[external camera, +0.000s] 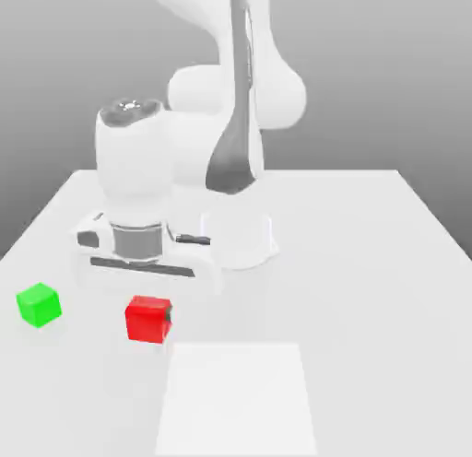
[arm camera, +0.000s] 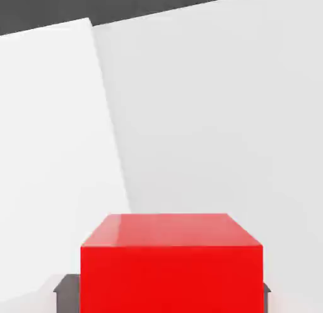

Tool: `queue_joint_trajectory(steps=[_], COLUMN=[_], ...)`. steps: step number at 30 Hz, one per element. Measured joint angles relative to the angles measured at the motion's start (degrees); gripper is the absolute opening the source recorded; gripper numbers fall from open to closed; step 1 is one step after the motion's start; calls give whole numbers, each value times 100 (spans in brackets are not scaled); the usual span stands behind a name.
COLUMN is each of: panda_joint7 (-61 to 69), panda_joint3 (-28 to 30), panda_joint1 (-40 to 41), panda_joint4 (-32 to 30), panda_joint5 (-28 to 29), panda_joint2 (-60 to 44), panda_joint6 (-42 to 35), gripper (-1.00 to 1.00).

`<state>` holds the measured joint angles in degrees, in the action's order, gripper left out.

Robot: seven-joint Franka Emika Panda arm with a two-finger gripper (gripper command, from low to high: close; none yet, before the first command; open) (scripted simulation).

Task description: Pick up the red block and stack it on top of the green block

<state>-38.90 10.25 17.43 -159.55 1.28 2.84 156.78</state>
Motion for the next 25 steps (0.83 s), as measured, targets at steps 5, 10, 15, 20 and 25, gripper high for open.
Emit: queue_joint_trajectory(steps=[5, 10, 15, 20, 25], panda_joint7=[35, 79, 658, 904, 784], panda_joint3=[522, 1038, 851, 680, 742], panda_joint1=[990, 1951, 2073, 2173, 2149], panda_joint4=[207, 411, 491, 512, 502], panda_joint5=[65, 116, -671, -1012, -844], panda_joint2=[32, 47, -829, -1166, -1012], panda_joint6=[-233, -447, 295, 589, 458], gripper=[-100, -100, -100, 100, 100])
